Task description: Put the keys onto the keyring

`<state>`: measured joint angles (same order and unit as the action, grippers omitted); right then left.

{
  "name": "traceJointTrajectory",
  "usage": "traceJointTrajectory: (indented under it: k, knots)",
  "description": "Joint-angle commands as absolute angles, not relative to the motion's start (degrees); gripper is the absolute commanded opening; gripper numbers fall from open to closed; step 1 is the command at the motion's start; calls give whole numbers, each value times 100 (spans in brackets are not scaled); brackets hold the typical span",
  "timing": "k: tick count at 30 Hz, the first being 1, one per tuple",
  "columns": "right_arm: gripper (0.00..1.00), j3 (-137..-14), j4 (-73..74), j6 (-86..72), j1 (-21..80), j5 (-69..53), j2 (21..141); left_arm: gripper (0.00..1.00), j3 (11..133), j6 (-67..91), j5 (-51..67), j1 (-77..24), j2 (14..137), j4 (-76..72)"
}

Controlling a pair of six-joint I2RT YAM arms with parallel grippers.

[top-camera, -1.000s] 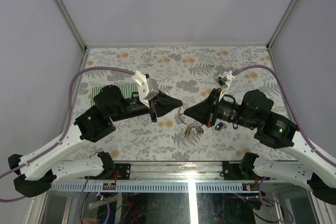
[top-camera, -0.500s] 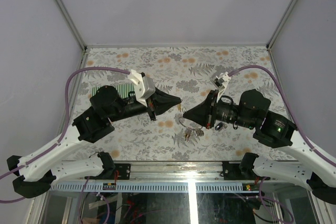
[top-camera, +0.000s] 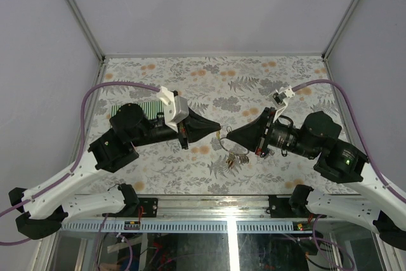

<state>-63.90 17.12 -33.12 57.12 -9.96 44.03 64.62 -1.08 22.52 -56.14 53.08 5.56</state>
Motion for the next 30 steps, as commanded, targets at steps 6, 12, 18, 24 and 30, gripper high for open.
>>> traceJointTrajectory:
  k: [6, 12, 18, 24, 30]
  knots:
    - [0, -6733, 1203, -4004, 5751, -797, 4493, 0, 6662, -154, 2621, -5596, 5290, 111]
    - [0, -6734, 1066, -4224, 5751, -791, 4516, 0, 6684, -183, 2691, -5597, 5299, 99]
    - [0, -6627, 909, -4395, 5755, -774, 4409, 0, 6720, -184, 2753, -5597, 5347, 100]
    - [0, -6625, 867, -4446, 5750, -902, 4421, 0, 6753, -154, 2783, -5593, 5387, 97]
    - [0, -6601, 853, -4473, 5753, -964, 4434, 0, 6781, -141, 2785, -5591, 5410, 91]
